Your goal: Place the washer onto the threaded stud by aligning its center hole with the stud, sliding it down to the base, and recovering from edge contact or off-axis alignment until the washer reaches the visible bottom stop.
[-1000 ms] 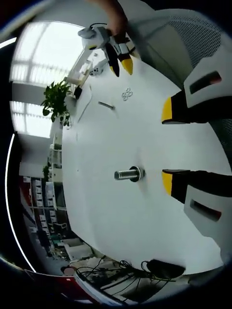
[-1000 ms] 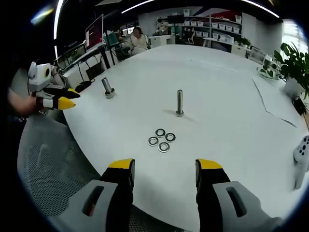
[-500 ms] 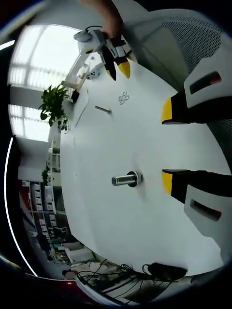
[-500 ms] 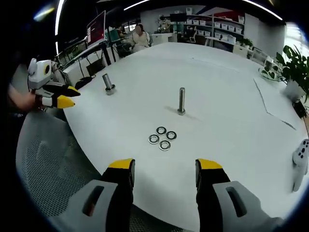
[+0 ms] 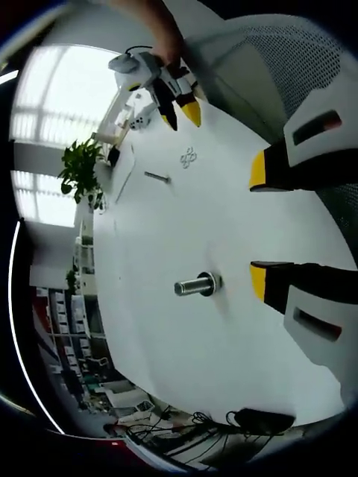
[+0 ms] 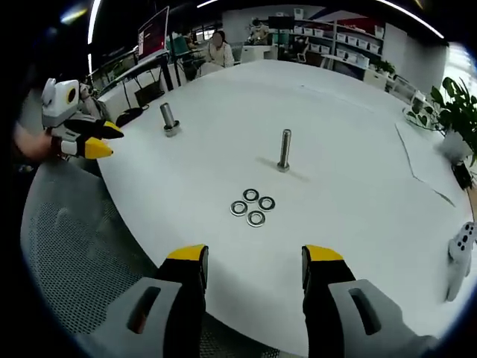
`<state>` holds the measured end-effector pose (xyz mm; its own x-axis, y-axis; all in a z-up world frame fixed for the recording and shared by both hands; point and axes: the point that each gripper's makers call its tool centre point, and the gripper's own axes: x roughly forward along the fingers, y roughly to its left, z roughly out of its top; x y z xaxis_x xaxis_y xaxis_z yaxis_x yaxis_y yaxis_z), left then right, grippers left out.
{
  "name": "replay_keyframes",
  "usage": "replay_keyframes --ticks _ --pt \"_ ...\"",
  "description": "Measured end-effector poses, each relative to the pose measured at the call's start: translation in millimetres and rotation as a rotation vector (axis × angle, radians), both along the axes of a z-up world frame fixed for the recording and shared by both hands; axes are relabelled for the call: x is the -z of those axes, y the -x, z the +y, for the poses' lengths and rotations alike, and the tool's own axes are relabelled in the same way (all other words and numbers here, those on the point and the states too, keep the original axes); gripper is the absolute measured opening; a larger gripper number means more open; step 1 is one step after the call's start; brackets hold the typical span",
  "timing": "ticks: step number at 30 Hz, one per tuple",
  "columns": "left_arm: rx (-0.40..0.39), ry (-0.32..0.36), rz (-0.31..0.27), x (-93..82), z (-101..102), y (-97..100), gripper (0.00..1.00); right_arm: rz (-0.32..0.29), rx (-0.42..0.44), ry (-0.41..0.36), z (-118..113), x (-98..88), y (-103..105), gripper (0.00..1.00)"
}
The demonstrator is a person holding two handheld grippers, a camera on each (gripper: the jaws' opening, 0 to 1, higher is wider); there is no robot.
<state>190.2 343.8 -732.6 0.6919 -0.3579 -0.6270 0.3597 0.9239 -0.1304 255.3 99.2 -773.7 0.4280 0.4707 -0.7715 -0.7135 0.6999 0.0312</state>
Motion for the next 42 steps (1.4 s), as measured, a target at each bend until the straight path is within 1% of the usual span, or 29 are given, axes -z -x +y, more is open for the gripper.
replay_keyframes --ticks 2,8,11,13,16,19,26,27,29,33,34,36,37,38,39,42 --pt "0.008 -0.003 -0.01 -0.8 -1 0.1 0.35 0.0 -0.007 0.005 1 -0.1 1 0.53" --pt "0.0 0.003 -0.006 -0.1 1 -0.2 0.36 0.006 -0.038 0.039 2 3.6 5 0.53" --pt "-0.003 0.009 0.004 1.5 1 0.6 0.37 0.024 -0.053 0.055 2 7.3 8 0.53" --pt "0.0 0.008 0.002 1.2 1 0.8 0.36 0.041 -0.057 0.059 2 8.6 9 0.53" --pt "-0.003 0.015 0.004 0.6 1 1.1 0.36 0.051 -0.073 0.071 2 9.5 10 0.53" --pt "-0.008 0.023 -0.001 0.1 2 0.3 0.37 0.068 -0.09 0.094 1 12.4 11 0.53" --pt "-0.003 0.027 -0.008 -1.0 1 0.1 0.36 0.066 -0.109 0.106 8 8.8 -2 0.53" --pt "-0.002 0.03 -0.008 -1.3 1 0.3 0.36 0.074 -0.115 0.108 11 9.5 -5 0.53" --pt "-0.001 0.031 -0.011 -1.7 0 0.5 0.36 0.101 -0.122 0.117 14 11.7 -3 0.53" --pt "0.003 0.032 -0.01 -1.6 -1 0.5 0.36 0.109 -0.153 0.133 21 13.1 -6 0.53" --pt "0.002 0.036 -0.009 -1.8 -1 0.6 0.36 0.121 -0.147 0.125 23 13.0 -7 0.53" --pt "0.0 0.037 -0.007 -1.0 0 0.6 0.36 0.183 -0.095 0.083 28 15.5 -7 0.53" --pt "0.0 0.038 -0.006 -1.0 0 0.7 0.36 0.187 -0.085 0.079 28 15.8 -8 0.53" --pt "0.001 0.038 -0.004 -1.4 0 0.9 0.36 0.171 -0.096 0.092 28 15.6 -12 0.53" --pt "0.002 0.036 -0.004 -0.8 0 0.7 0.36 0.167 -0.102 0.101 29 16.1 -14 0.53" --pt "0.002 0.039 -0.009 -1.7 0 0.6 0.36 0.17 -0.13 0.13 30 18.5 -16 0.53"
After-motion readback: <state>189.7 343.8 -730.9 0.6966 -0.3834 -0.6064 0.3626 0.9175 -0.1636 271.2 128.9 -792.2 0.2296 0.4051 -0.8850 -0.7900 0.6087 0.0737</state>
